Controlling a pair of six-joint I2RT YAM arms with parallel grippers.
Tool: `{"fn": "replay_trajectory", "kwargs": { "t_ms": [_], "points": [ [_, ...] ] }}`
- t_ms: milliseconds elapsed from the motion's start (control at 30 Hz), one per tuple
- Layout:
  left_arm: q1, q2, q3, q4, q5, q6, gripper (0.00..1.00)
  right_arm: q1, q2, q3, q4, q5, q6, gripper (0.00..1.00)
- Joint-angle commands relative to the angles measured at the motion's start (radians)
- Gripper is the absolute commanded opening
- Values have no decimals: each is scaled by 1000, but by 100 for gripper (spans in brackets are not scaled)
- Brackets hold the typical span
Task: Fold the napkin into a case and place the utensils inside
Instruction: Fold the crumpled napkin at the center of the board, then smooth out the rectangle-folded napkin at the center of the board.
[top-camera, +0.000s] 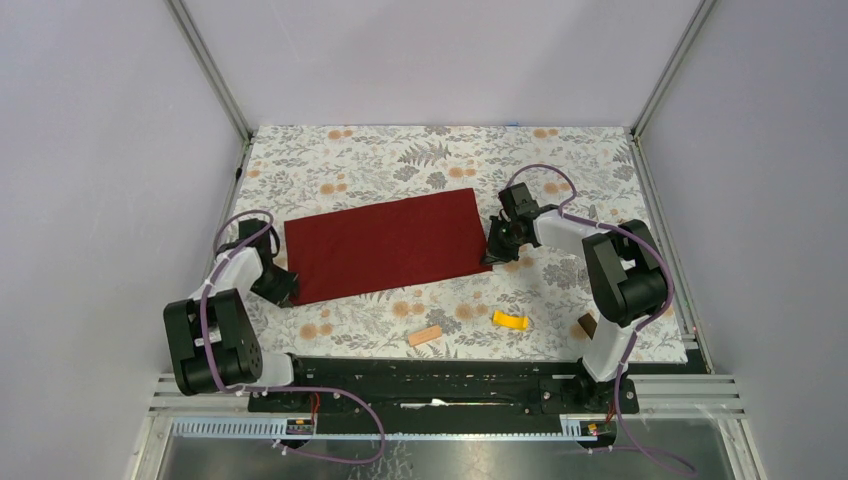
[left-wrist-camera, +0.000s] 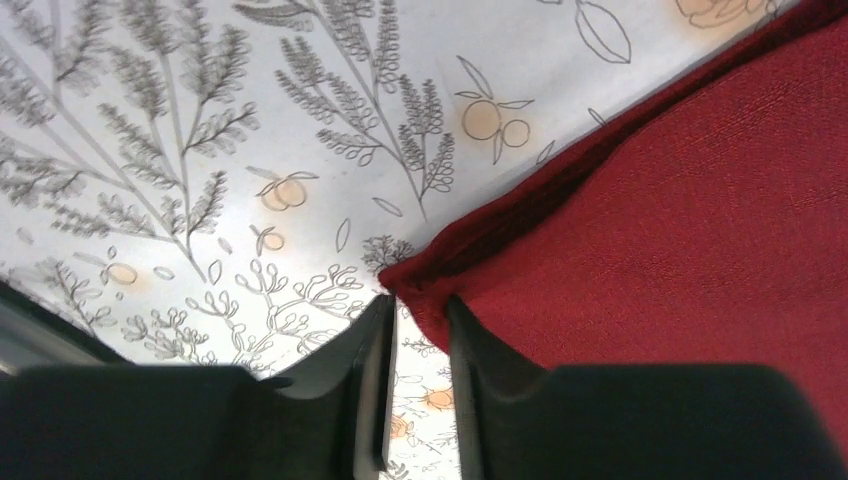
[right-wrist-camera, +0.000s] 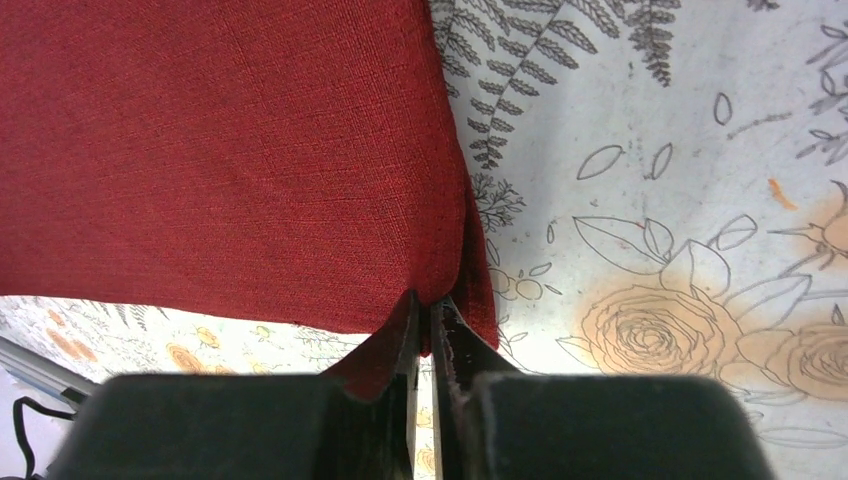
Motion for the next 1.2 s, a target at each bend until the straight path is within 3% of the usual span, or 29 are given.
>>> {"fn": "replay_trajectory", "kwargs": {
  "t_ms": [0, 67, 200, 233, 367, 500, 667, 933, 1167],
  "points": [
    [4, -90, 42, -77, -86, -8, 40, 9, -58, 45, -90, 22, -36, 13],
    [5, -140, 68, -118, -81, -8, 54, 14, -125, 52, -142, 50, -46, 22],
    [4, -264, 118, -186, -71, -21, 70, 15, -241, 54, -201, 67, -70, 47],
    [5, -290, 112, -157, -46, -15, 80, 15, -248, 64, -209, 51, -76, 54],
    [4, -287, 93, -49, 67, 12, 83, 15, -195, 124, -168, -61, -71, 71],
    [4, -152, 93, 68, 228, 75, 80, 15, -93, 135, -58, -184, -21, 72],
    [8, -56, 76, 113, 160, 99, 83, 12, 7, 100, 13, -195, -3, 72],
    [22, 63, 8, 114, -21, 49, 90, -2, 21, -54, 95, -108, 41, 70],
    [-4, 91, -52, 176, 3, 43, 91, -79, -15, -170, 125, -36, 62, 70]
  ]
}}
